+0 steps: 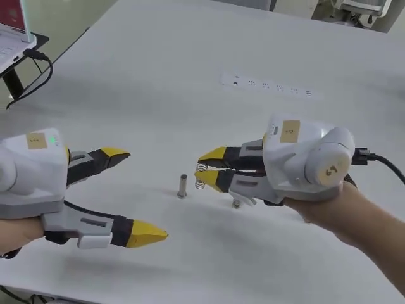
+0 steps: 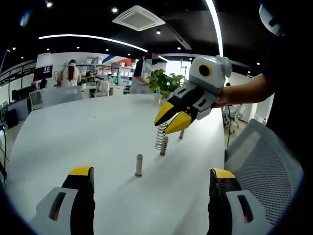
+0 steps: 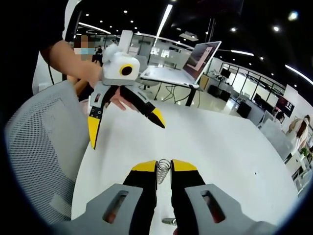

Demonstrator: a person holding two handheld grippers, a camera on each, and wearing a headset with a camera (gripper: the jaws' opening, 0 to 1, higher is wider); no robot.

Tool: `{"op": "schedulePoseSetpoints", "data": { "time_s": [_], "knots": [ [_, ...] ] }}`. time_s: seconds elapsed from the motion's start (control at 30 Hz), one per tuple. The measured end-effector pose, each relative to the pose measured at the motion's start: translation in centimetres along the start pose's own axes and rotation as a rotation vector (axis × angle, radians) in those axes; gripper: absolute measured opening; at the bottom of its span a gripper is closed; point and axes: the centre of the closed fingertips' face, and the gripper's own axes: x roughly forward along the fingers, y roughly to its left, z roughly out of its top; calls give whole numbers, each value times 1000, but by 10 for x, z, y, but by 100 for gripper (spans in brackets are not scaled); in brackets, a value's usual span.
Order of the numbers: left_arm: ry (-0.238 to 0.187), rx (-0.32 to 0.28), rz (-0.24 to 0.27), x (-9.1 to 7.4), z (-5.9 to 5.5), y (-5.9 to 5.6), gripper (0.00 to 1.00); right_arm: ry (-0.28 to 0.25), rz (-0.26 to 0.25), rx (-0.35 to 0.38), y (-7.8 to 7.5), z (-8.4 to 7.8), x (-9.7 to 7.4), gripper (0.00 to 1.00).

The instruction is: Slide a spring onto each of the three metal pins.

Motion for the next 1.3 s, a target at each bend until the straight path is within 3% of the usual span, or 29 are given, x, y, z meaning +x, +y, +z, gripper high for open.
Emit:
{"op": "schedulePoseSetpoints", "data": {
  "time_s": [0.13, 0.37, 1.3],
  "knots": [
    [5, -2, 2, 0, -2, 0, 95, -7, -8, -1, -6, 3, 3, 7],
    [3, -9, 2, 0, -2, -1, 94, -38, -20, 69, -17, 9, 10, 7],
    [-4, -22, 27, -6, -6, 3, 89, 0, -1, 85, -15, 0, 32, 7]
  ]
}}
